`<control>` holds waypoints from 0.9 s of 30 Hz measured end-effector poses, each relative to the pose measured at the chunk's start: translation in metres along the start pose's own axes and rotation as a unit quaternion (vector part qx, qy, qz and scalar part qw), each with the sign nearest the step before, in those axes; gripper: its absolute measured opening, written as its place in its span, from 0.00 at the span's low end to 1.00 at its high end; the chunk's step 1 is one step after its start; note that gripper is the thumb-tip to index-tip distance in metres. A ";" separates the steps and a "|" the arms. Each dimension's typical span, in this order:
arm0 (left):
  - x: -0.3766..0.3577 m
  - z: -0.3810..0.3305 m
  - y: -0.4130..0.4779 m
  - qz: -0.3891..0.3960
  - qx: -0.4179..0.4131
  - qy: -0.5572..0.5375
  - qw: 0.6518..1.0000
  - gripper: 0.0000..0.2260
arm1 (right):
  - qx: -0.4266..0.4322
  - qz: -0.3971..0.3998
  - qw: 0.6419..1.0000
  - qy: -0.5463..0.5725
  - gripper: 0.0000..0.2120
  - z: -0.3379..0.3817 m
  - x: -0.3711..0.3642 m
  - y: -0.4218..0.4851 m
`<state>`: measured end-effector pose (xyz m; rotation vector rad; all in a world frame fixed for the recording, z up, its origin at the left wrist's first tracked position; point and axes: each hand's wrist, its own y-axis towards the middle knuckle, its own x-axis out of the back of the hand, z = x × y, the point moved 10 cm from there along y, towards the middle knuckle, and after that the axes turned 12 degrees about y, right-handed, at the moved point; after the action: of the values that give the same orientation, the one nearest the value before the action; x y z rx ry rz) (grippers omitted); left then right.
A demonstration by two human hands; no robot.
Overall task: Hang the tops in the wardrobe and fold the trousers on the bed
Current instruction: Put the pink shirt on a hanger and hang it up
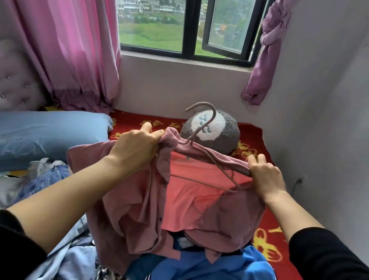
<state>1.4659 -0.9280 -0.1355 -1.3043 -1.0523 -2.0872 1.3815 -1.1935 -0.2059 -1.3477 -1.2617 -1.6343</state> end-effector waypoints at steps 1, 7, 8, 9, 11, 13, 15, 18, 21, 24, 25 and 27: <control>0.001 -0.001 0.001 0.000 0.006 0.009 1.000 0.16 | 0.004 0.003 1.000 -0.014 0.07 0.000 0.000 -0.001; 0.006 -0.004 0.007 0.005 0.025 -0.022 0.999 0.14 | -0.057 0.013 0.998 0.005 0.10 -0.021 -0.011 -0.003; 0.010 -0.002 0.008 -0.006 0.031 -0.022 0.999 0.14 | -0.073 0.023 0.997 0.015 0.11 -0.026 -0.016 -0.004; 0.012 0.000 0.009 -0.015 0.041 -0.012 0.999 0.14 | -0.091 0.037 0.995 0.020 0.12 -0.030 -0.019 -0.005; 0.013 0.003 0.010 -0.016 0.053 0.015 0.998 0.14 | -0.134 0.048 0.989 0.045 0.12 -0.035 -0.024 -0.006; 0.010 0.004 0.010 -0.013 0.054 0.034 0.998 0.15 | -0.199 0.043 0.965 0.168 0.10 -0.042 -0.029 -0.006; 0.008 0.004 0.010 -0.025 0.050 0.025 0.998 0.14 | -0.245 0.023 0.935 0.254 0.10 -0.046 -0.024 -0.006; 0.001 0.010 0.011 -0.028 0.051 0.016 0.998 0.13 | -0.250 0.024 0.928 0.274 0.12 -0.039 -0.017 -0.004; -0.005 0.011 0.012 -0.016 0.056 0.015 0.998 0.15 | -0.258 0.058 0.866 0.423 0.09 -0.019 -0.023 0.001; -0.019 0.017 0.014 0.018 0.074 0.000 0.997 0.15 | -0.180 0.085 0.694 0.692 0.12 0.034 -0.002 0.009; -0.021 0.022 0.014 0.019 0.088 -0.021 0.996 0.14 | -0.138 0.121 0.650 0.737 0.15 0.054 0.006 0.008; -0.020 0.035 0.015 0.008 0.113 -0.071 0.991 0.13 | -0.083 0.226 0.603 0.760 0.17 0.090 0.016 0.001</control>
<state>1.5048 -0.9092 -0.1385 -1.3568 -1.2929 -1.8240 1.4073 -1.1070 -0.1898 0.0632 0.2907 -1.6583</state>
